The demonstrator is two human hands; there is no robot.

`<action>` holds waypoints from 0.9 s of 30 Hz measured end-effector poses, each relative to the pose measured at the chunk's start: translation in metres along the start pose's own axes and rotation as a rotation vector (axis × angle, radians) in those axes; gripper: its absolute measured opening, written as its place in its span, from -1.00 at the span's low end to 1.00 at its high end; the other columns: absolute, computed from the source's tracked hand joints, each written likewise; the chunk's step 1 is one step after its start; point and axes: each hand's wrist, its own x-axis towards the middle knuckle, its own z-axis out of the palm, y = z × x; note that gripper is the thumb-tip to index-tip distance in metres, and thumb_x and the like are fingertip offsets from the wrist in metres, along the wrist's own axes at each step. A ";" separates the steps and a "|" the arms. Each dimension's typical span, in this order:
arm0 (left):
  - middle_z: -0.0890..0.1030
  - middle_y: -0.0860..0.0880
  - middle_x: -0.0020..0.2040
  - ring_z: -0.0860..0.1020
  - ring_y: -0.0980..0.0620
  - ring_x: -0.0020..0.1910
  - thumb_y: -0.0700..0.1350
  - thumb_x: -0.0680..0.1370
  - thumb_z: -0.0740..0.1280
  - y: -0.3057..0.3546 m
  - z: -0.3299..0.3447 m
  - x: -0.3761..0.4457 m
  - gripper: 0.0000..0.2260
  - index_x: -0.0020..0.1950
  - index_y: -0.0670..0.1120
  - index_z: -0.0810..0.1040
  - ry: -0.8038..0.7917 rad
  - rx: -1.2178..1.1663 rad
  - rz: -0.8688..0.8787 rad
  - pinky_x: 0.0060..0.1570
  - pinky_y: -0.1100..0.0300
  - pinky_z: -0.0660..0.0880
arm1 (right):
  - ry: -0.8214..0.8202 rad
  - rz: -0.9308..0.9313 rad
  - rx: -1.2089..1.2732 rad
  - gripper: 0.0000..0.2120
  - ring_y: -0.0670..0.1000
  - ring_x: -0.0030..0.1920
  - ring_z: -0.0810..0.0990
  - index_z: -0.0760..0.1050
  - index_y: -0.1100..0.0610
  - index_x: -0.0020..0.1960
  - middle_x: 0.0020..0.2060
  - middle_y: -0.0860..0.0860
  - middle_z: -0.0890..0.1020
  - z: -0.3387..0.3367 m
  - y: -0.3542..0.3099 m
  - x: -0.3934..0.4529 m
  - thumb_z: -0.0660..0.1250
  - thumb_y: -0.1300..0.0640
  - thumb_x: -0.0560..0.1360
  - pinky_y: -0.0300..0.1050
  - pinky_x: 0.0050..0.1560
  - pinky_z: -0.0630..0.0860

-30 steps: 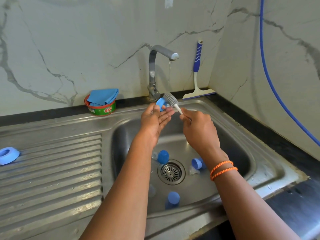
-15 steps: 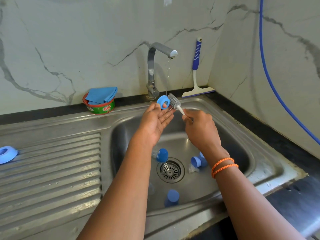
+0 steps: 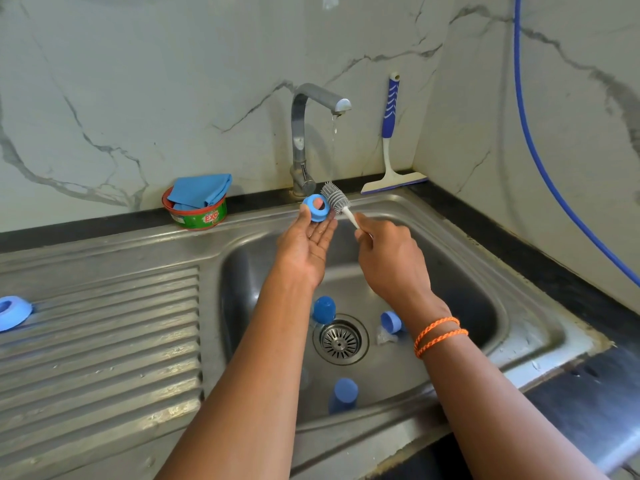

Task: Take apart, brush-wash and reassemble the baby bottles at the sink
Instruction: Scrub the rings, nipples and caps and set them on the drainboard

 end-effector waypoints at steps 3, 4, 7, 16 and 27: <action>0.69 -0.30 0.16 0.70 -0.18 0.17 -0.09 0.68 0.32 -0.001 -0.001 0.000 -0.68 0.32 -0.30 0.54 -0.033 0.004 -0.010 0.20 -0.01 0.63 | -0.003 -0.015 0.010 -0.62 0.24 -0.13 0.59 0.46 -0.10 0.49 -0.09 0.11 0.63 -0.001 -0.003 0.000 0.11 0.09 0.73 0.09 -0.18 0.51; 0.69 -0.31 0.16 0.70 -0.18 0.15 -0.09 0.68 0.33 -0.002 -0.001 -0.001 -0.69 0.31 -0.29 0.54 -0.041 0.005 -0.013 0.20 -0.01 0.63 | -0.004 -0.021 0.021 -0.59 0.22 -0.13 0.59 0.43 -0.13 0.53 -0.09 0.09 0.63 -0.001 -0.004 0.000 0.11 0.10 0.73 0.07 -0.18 0.50; 0.69 -0.31 0.16 0.73 -0.16 0.08 -0.10 0.67 0.34 -0.002 -0.002 0.001 -0.73 0.31 -0.22 0.54 -0.048 -0.025 0.001 0.10 0.01 0.68 | -0.031 -0.060 0.053 -0.55 0.15 -0.21 0.54 0.42 -0.20 0.54 -0.23 -0.01 0.55 -0.003 -0.008 -0.001 0.13 0.12 0.71 0.02 -0.23 0.42; 0.68 -0.29 0.18 0.71 -0.20 0.13 -0.13 0.67 0.34 0.002 -0.007 0.005 -0.76 0.31 -0.12 0.63 -0.015 -0.087 0.027 0.10 -0.03 0.68 | -0.040 0.006 0.001 -0.73 0.26 -0.18 0.54 0.62 -0.09 0.19 -0.22 0.08 0.56 -0.007 -0.006 -0.001 0.20 0.09 0.64 0.05 -0.20 0.50; 0.72 -0.26 0.10 0.73 -0.15 0.09 0.02 0.59 0.44 0.002 -0.004 0.001 -0.56 0.36 -0.22 0.53 -0.011 -0.026 -0.059 0.05 0.02 0.69 | -0.080 -0.081 0.132 -0.57 0.07 -0.32 0.41 0.50 -0.49 -0.11 -0.35 -0.05 0.45 -0.009 0.000 0.004 0.20 0.09 0.64 -0.05 -0.31 0.31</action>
